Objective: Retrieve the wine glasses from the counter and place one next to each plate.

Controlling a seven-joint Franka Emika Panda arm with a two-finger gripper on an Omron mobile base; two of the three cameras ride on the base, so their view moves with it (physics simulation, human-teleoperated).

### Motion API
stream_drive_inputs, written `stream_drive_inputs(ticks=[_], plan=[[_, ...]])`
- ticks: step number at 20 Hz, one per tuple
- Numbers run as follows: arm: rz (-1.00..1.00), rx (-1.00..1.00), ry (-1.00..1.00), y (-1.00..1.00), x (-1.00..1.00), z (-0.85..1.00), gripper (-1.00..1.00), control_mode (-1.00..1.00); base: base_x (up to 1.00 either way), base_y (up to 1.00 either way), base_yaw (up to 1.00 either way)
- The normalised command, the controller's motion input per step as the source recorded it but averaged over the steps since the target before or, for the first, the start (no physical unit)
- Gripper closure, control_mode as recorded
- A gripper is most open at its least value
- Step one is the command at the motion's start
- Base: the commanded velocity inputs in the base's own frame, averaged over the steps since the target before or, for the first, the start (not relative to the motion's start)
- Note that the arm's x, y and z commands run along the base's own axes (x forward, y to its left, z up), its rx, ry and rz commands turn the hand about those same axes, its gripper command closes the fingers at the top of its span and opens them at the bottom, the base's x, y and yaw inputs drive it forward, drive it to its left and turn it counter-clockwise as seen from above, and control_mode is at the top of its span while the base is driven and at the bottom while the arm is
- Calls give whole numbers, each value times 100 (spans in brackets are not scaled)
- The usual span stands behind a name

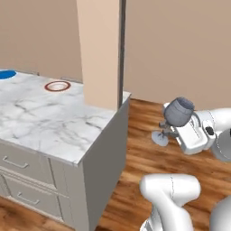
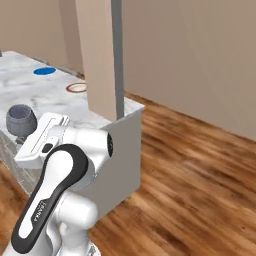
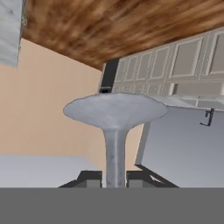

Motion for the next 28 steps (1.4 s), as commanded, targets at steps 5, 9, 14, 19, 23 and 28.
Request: stream_drive_inputs(ticks=[5, 9, 14, 19, 23, 28], plan=[[0, 0, 0, 0, 0, 0, 100, 100, 100, -70, 0], [0, 0, 0, 0, 0, 0, 100, 100, 100, -69, 0], [0, 0, 0, 0, 0, 0, 100, 100, 100, -69, 4], [0, 0, 0, 0, 0, 0, 100, 100, 100, -54, 3], [0, 0, 0, 0, 0, 0, 100, 100, 100, -58, 2], [0, 0, 0, 0, 0, 0, 100, 100, 100, -58, 0]])
